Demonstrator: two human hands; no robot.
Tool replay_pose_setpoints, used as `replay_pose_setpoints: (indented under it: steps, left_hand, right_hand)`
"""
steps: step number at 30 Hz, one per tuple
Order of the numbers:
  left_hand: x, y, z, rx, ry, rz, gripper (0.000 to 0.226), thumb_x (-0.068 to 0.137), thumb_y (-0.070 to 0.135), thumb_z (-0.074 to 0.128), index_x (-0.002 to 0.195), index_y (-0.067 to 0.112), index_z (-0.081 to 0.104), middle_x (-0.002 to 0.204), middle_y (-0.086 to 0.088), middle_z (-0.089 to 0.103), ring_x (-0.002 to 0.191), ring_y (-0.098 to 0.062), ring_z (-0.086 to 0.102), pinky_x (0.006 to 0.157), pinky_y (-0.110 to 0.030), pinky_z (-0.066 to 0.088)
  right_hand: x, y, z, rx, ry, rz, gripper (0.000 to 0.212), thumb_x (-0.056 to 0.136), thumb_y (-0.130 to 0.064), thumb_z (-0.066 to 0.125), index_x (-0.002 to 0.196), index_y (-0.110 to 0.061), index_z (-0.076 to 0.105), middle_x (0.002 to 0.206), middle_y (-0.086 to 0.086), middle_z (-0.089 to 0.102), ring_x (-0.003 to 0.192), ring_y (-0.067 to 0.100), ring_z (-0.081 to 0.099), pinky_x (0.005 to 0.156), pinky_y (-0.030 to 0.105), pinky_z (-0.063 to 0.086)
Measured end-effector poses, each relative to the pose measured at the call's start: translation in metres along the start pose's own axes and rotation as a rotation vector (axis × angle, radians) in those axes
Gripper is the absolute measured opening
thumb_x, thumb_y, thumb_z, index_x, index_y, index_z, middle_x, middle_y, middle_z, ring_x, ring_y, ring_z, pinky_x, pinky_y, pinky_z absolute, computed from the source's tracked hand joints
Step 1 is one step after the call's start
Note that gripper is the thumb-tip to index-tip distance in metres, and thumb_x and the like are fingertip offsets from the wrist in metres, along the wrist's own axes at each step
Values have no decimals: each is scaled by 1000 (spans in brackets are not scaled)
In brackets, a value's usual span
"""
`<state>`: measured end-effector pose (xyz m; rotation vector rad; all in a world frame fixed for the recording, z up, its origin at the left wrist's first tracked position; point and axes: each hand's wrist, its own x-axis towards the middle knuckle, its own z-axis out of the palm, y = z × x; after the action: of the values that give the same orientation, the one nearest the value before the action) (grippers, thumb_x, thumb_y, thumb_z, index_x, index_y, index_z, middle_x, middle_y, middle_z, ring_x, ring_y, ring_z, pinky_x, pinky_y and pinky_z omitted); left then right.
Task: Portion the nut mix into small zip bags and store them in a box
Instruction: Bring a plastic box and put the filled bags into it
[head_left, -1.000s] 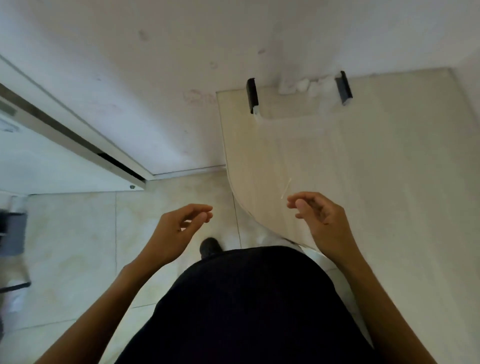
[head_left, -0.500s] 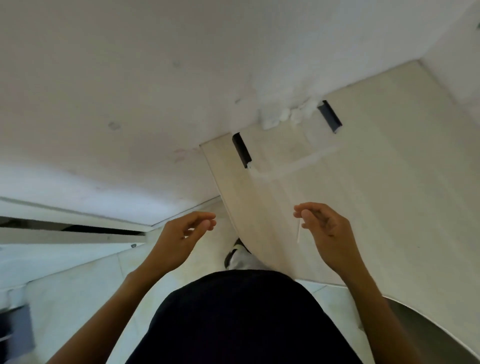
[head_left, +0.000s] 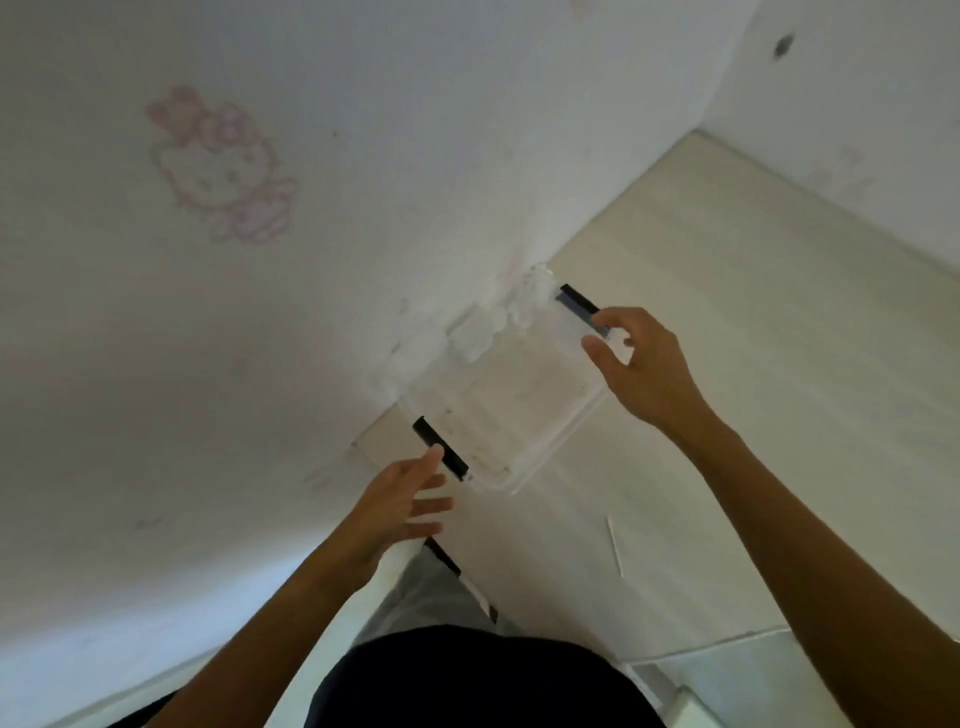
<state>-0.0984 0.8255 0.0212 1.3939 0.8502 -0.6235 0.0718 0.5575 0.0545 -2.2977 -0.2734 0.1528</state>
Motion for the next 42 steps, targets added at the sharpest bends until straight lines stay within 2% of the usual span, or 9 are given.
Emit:
replay_pose_setpoints:
  steps: [5, 9, 15, 21, 26, 31, 34, 39, 42]
  left_hand:
    - [21, 23, -2, -142, -110, -74, 51, 91, 54, 67, 122, 13, 67, 110, -6, 80, 98, -23, 78, 75, -38, 64]
    - [27, 29, -2, -115, -112, -38, 37, 101, 38, 66, 124, 10, 64, 114, -13, 75, 97, -28, 77, 71, -39, 64]
    - [29, 62, -17, 9, -35, 229, 30, 101, 40, 64, 114, 13, 60, 107, -12, 71, 87, -22, 75, 69, -37, 64]
    - [19, 94, 5, 212, -184, 467, 29, 100, 51, 62, 105, 23, 69, 95, 0, 75, 88, -17, 75, 63, -28, 60]
    - [-5, 68, 68, 427, -406, 491, 32, 96, 56, 65, 81, 29, 75, 79, 3, 74, 75, -16, 75, 69, -43, 64]
    - [-28, 17, 138, 656, -559, 479, 36, 92, 65, 64, 90, 31, 77, 81, 4, 74, 79, -19, 74, 78, -51, 64]
    - [-45, -16, 184, 756, -649, 500, 35, 88, 71, 61, 90, 40, 77, 84, 4, 73, 87, -22, 72, 79, -45, 62]
    - [-78, -55, 262, 818, -763, 558, 24, 85, 70, 61, 84, 52, 76, 82, 22, 72, 78, 4, 68, 59, -14, 54]
    - [-91, -65, 302, 861, -790, 576, 22, 87, 68, 63, 84, 50, 75, 86, 20, 74, 80, 4, 69, 58, -14, 55]
  right_hand:
    - [48, 14, 19, -146, -93, 289, 61, 99, -31, 66, 150, -8, 42, 148, 18, 51, 133, 36, 51, 107, 43, 41]
    - [52, 16, 32, -31, -20, 410, 42, 99, -24, 64, 138, -10, 58, 126, 17, 65, 108, 34, 63, 80, 32, 43]
    - [9, -6, -4, 240, 269, 535, 28, 91, -18, 75, 115, -8, 65, 109, 17, 72, 82, 24, 64, 70, 34, 51]
    - [-134, -37, -58, 472, 574, 553, 30, 85, -27, 83, 111, -25, 68, 101, 6, 76, 80, 15, 68, 66, 30, 55]
    - [-288, -43, -56, 640, 829, 662, 45, 84, -33, 82, 125, -23, 68, 106, -1, 77, 86, 10, 71, 66, 22, 53]
    - [-422, -30, -29, 740, 996, 804, 40, 80, -40, 82, 117, -30, 72, 106, 5, 76, 94, 22, 71, 79, 34, 54]
    - [-485, -13, -12, 806, 1116, 876, 38, 77, -39, 83, 113, -31, 73, 104, 7, 76, 91, 24, 70, 81, 40, 53]
    - [-558, 21, -12, 898, 1234, 913, 39, 77, -36, 86, 114, -31, 73, 106, 8, 76, 94, 27, 71, 87, 48, 53]
    - [-580, 39, -29, 917, 1281, 923, 41, 75, -34, 89, 112, -30, 74, 102, 7, 76, 92, 26, 71, 86, 49, 53]
